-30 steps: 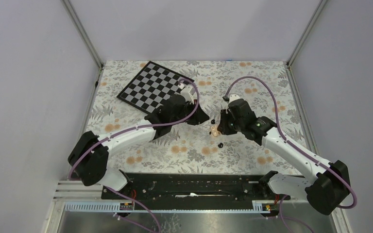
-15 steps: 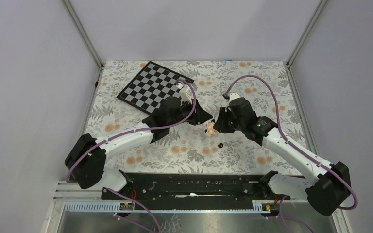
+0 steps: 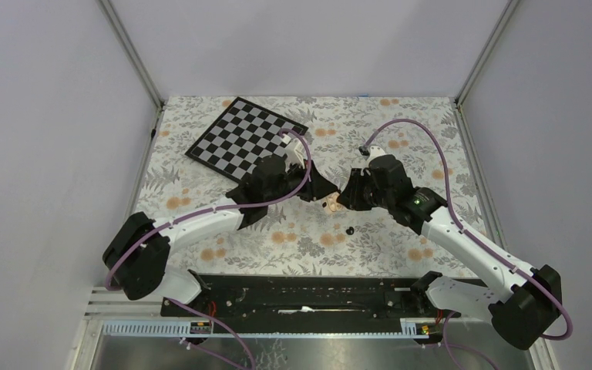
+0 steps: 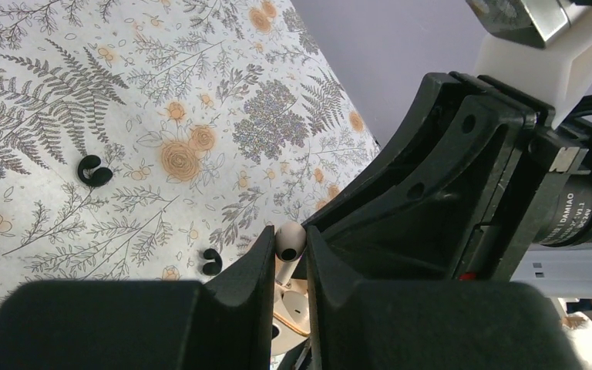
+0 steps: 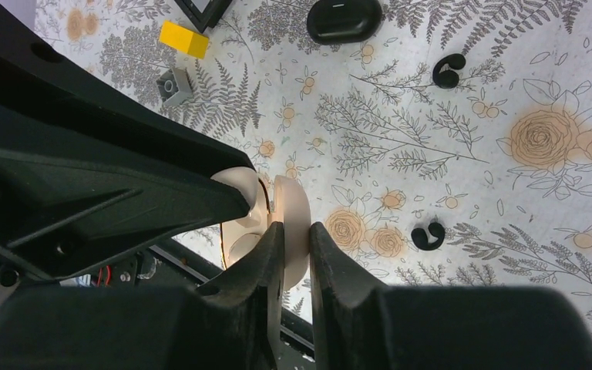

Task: Insert the wireless bluetooth earbuds into the charging case
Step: Place the earbud in the charging case.

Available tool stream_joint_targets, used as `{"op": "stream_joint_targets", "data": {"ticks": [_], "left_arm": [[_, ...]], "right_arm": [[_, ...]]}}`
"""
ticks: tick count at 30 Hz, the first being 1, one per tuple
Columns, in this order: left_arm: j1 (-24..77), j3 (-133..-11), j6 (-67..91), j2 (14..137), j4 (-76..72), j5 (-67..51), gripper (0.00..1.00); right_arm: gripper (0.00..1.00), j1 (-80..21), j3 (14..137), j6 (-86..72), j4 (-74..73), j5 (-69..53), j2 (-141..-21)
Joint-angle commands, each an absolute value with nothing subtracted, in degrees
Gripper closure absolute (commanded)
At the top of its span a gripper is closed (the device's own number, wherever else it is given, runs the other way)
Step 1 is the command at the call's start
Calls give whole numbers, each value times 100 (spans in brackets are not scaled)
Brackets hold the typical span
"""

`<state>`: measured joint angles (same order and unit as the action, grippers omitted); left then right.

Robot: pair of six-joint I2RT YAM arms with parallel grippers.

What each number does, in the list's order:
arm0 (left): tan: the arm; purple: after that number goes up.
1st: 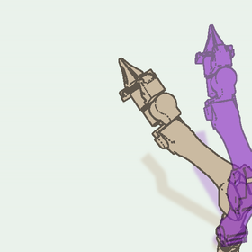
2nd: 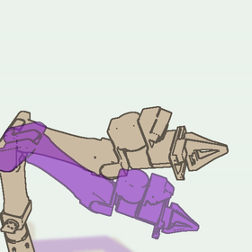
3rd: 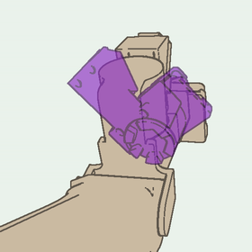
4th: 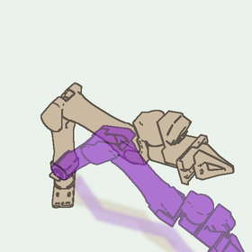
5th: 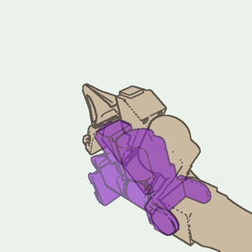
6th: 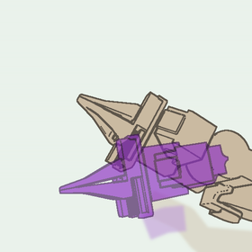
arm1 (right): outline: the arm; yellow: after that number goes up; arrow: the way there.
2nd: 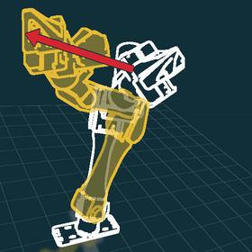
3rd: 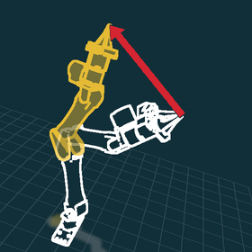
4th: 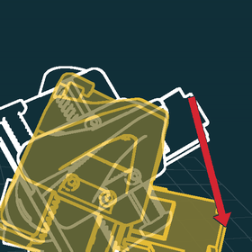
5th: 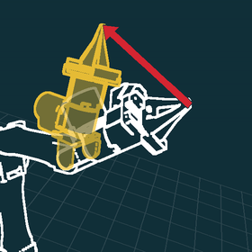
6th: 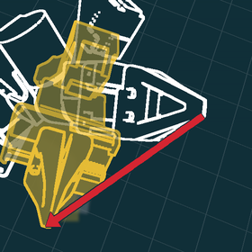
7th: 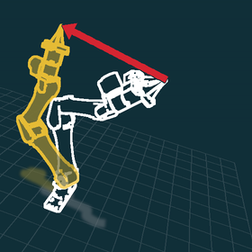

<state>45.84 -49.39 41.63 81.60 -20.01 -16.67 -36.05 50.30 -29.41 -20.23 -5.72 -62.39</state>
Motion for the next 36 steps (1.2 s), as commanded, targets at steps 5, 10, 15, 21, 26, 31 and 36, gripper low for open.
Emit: {"op": "stream_joint_targets", "data": {"ticks": [5,10,15,21,26,31,36], "left_arm": [[4562,-4711,4087,8045,-2414,-1923,90],[4562,-4689,3959,7986,-2324,-1975,90],[4562,-4801,3735,7947,-2039,-2004,90],[4559,-4730,3852,7838,-2148,-1935,89],[4561,-4658,3964,7842,-2341,-1875,88],[4561,-4683,3885,7897,-2344,-2013,89],[4559,-4762,3577,7870,-2064,-2037,89]], "right_arm": [[100,-3569,5144,-3157,-1833,-767,-6077],[100,-3459,5116,-3231,-1793,-891,-6001],[100,-3300,5026,-3283,-1695,-1109,-5875],[100,-3207,4883,-3420,-1594,-1179,-5865],[100,-3131,4653,-3731,-1204,-1466,-5872],[100,-3094,4497,-4021,-883,-1664,-5851],[100,-3055,4461,-4095,-849,-1601,-5754]]}}
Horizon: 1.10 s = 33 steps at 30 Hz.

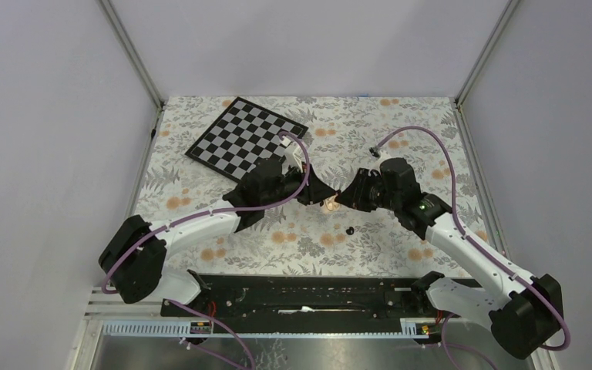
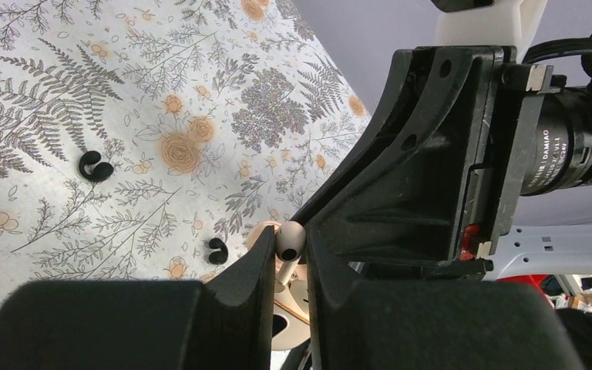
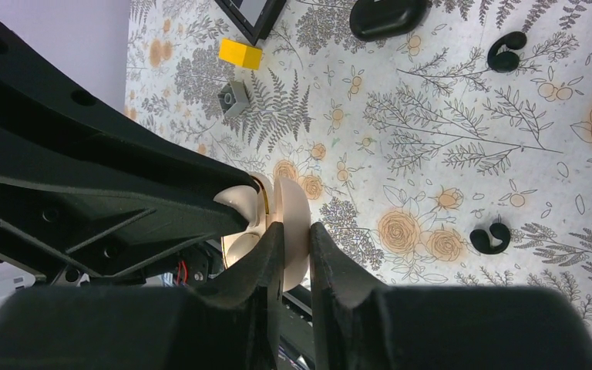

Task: Insert the wireless bluetooth earbuds into the charging case
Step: Place the earbud in the charging case.

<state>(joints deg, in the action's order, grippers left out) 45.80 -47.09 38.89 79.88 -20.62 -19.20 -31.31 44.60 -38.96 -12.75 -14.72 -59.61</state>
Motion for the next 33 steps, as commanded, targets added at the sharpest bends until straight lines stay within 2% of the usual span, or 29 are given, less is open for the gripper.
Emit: {"op": "stream_joint_targets", "data": {"ticks": [1,13,27,33], "left_arm": [[4561,-4790,3476,7869,-1956,-2006,89],[4553,-4719,3293,7676,-1802,-1644,89],[4553,-4702,3108,7655,-1742,-1977,88],[4548,-4518,3033,7495,-1941,-1884,79]], "right_arm": [[100,-3046,4463,-4096,-844,-1593,-5727],[100,-3002,4412,-4113,-826,-1660,-5720],[100,-2890,4467,-4202,-825,-1726,-5641],[100,-2837,4403,-4420,-714,-1823,-5604]]}}
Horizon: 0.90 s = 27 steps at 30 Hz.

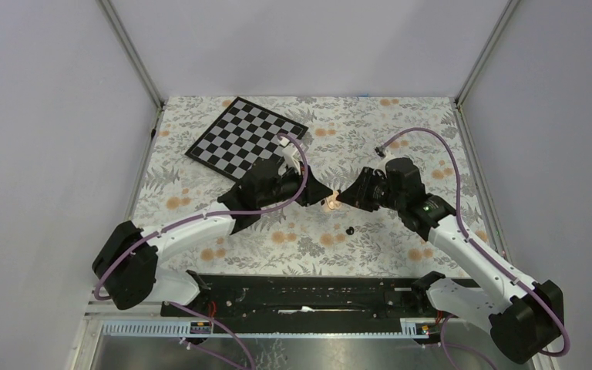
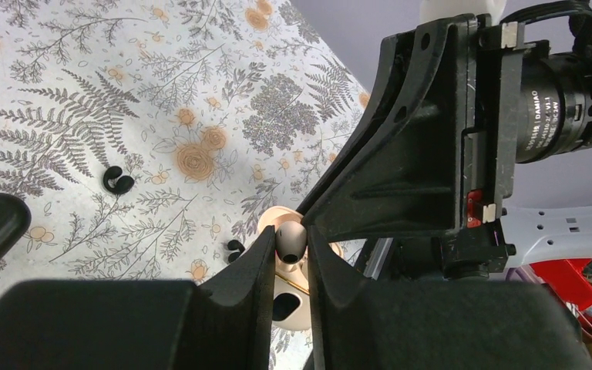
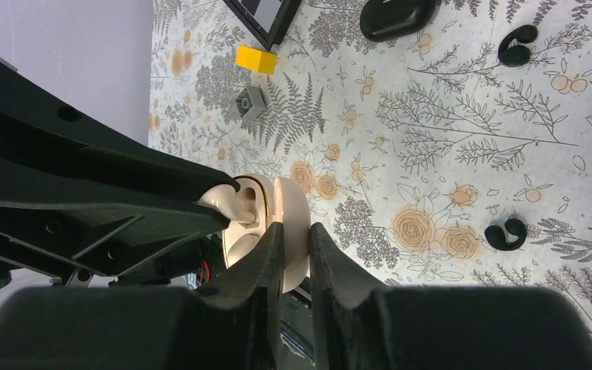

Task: Insert the wireless bluetooth earbuds into the charging case
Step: Place the earbud in the charging case.

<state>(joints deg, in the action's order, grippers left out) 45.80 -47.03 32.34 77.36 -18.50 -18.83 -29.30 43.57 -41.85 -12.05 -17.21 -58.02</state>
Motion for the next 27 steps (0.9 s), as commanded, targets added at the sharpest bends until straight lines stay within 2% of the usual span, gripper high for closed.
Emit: {"op": "stream_joint_targets", "data": {"ticks": [1,12,27], "left_arm": [[4552,-4496,3014,7477,-1983,-1889,79],[4553,-4704,2883,7661,-1837,-2255,78],[4583,-4942,2874,7822,-1600,-2414,62]], "right_arm": [[100,-2830,4381,-4447,-665,-1854,-5583],[100,-2830,4362,-4412,-650,-1898,-5519],[100,-2830,4504,-4262,-790,-1881,-5562]]}}
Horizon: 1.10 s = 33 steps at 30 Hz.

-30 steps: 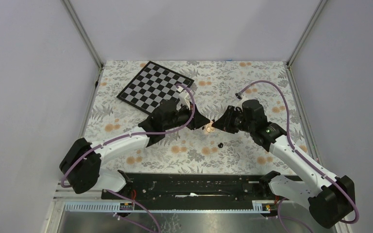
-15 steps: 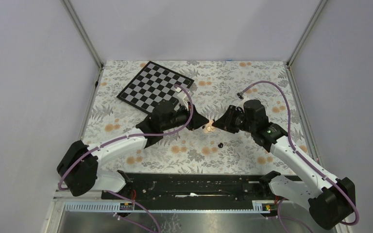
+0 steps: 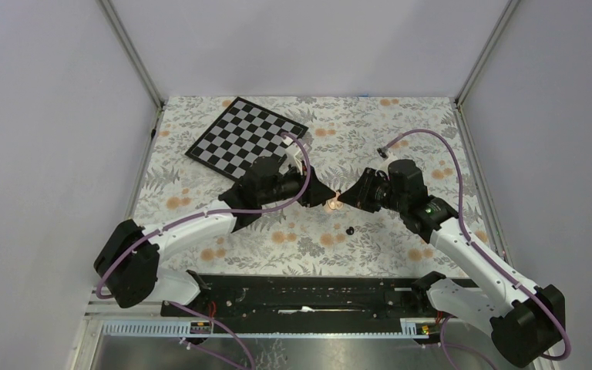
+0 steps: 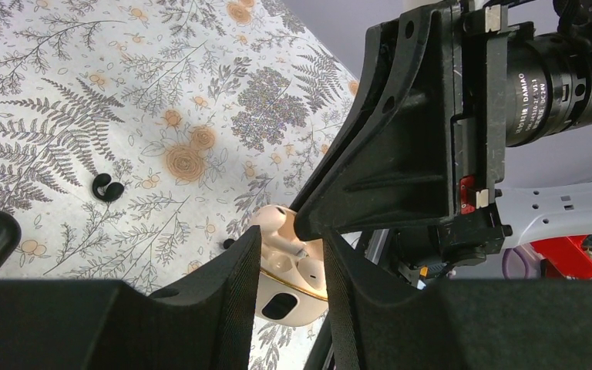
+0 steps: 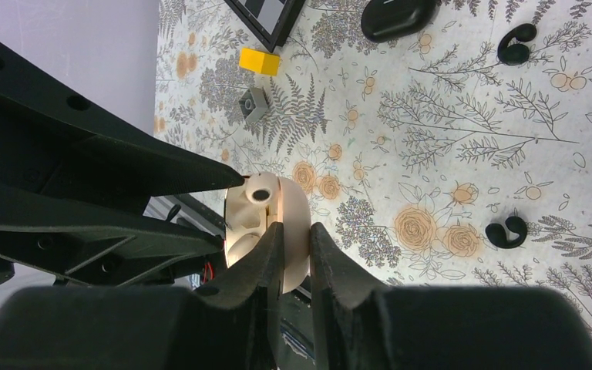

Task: Insert the wireless bluetooth earbuds into the charging case
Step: Place the earbud in the charging case.

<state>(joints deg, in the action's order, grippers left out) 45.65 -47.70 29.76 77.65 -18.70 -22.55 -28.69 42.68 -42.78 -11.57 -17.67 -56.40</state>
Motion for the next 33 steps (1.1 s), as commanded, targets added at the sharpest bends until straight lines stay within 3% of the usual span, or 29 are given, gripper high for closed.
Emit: {"op": "stream_joint_targets", "data": {"ticks": [1,18,33], "left_arm": [[4587,-4954,2865,7823,-1575,-2411,62],[4588,-5074,2898,7795,-1501,-2142,61],[4579,-5200,3110,7839,-1357,-2020,57]], "right_arm": [[100,-2830,4508,-4262,-790,-1881,-5563],[100,-2830,4583,-4017,-1304,-1578,-5650],[100,-2830,5397,-3153,-3412,157,-6586]]}}
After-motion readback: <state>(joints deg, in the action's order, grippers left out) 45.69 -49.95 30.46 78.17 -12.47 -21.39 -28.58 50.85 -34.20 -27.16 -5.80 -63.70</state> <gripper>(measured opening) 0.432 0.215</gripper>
